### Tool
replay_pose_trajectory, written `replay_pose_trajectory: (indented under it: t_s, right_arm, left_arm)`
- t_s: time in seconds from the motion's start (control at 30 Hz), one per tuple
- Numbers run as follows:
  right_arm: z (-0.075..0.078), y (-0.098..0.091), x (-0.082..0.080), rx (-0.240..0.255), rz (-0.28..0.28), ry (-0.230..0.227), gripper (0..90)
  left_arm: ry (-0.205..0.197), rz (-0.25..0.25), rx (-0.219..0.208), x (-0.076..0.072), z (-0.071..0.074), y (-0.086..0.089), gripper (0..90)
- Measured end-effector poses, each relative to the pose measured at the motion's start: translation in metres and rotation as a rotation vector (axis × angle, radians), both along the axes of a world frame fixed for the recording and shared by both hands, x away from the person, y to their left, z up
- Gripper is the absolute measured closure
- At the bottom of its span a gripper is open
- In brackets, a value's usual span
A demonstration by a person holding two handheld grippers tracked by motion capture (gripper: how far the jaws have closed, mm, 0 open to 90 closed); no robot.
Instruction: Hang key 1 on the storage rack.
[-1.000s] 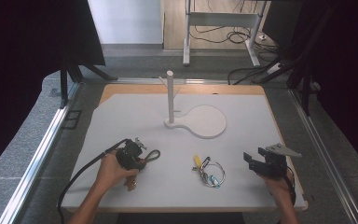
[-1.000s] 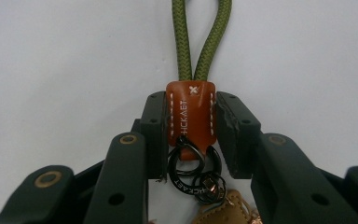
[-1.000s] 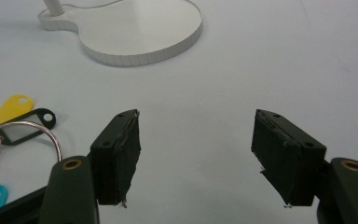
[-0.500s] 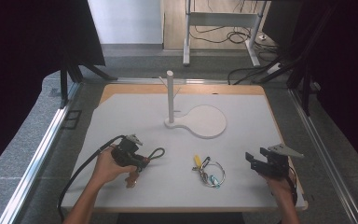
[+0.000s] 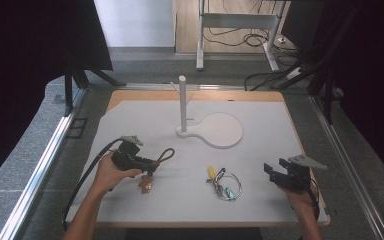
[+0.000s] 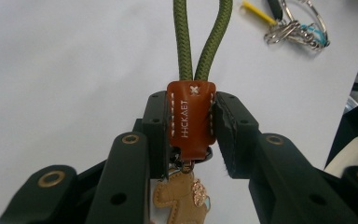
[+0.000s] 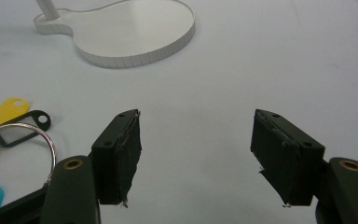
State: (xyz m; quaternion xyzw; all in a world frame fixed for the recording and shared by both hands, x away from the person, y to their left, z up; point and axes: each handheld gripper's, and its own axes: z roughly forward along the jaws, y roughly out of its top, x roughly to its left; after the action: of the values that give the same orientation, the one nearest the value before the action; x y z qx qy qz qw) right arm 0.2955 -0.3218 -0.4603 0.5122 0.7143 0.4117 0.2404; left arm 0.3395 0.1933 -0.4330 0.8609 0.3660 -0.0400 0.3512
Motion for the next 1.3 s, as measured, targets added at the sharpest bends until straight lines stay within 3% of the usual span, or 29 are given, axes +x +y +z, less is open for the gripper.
replay_pose_trajectory:
  t_s: [0.33, 0.7, 1.3]
  right_arm:
    - [-0.002, 0.001, 0.001, 0.004, 0.003, 0.011, 33.4]
    - [-0.003, 0.002, 0.001, 0.004, 0.009, 0.016, 33.4]
    - [-0.004, 0.003, 0.002, 0.000, 0.015, 0.023, 33.5]
  left_arm:
    - [-0.032, 0.043, -0.090, 0.004, 0.018, 0.016, 67.5]
    - [-0.070, 0.048, -0.119, 0.005, 0.039, 0.020, 67.4]
    - [-0.101, 0.033, -0.155, 0.013, 0.059, 0.017, 67.5]
